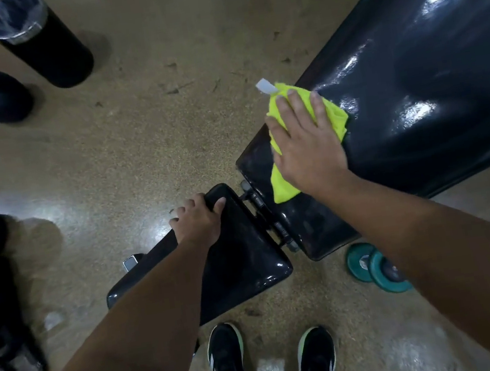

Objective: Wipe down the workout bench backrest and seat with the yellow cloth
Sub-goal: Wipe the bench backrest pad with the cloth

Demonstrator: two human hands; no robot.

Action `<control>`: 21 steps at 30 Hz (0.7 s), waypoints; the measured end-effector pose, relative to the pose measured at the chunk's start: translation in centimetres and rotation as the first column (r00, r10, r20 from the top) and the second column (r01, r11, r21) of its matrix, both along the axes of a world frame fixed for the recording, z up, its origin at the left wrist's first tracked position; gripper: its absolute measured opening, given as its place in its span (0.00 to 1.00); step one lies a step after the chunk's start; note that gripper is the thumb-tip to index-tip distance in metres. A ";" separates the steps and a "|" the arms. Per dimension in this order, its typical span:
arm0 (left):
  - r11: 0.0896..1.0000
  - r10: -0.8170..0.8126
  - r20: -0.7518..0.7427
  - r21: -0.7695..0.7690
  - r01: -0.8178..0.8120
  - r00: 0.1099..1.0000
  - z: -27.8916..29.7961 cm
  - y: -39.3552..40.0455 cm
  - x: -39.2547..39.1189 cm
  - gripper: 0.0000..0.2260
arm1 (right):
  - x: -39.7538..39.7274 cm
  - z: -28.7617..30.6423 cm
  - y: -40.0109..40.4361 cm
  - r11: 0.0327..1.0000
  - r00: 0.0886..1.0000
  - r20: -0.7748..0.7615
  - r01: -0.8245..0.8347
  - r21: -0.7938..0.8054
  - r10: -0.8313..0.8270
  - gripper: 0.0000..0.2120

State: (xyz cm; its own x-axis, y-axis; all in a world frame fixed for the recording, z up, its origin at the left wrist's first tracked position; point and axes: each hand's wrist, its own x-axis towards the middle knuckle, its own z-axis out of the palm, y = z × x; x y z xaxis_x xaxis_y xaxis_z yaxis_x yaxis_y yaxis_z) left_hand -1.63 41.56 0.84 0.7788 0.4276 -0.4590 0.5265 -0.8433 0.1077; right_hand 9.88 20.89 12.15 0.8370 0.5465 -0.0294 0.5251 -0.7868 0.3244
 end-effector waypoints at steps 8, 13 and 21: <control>1.000 -0.007 -0.010 0.001 0.007 1.000 -0.3 0.0 0.1 0.32 | -0.5 -0.4 1.8 0.998 0.998 -0.017 0.052 -0.034 -0.053 0.29; 1.000 -0.002 -0.003 -0.001 0.002 1.000 -0.3 0.1 0.0 0.32 | -1.2 -0.3 -0.6 0.999 0.999 0.024 0.047 0.011 -0.048 0.30; 1.000 -0.009 -0.014 -0.005 0.009 1.000 -0.1 -0.1 0.1 0.31 | -1.8 -2.1 3.0 0.990 0.997 -0.057 -0.057 -0.130 0.050 0.30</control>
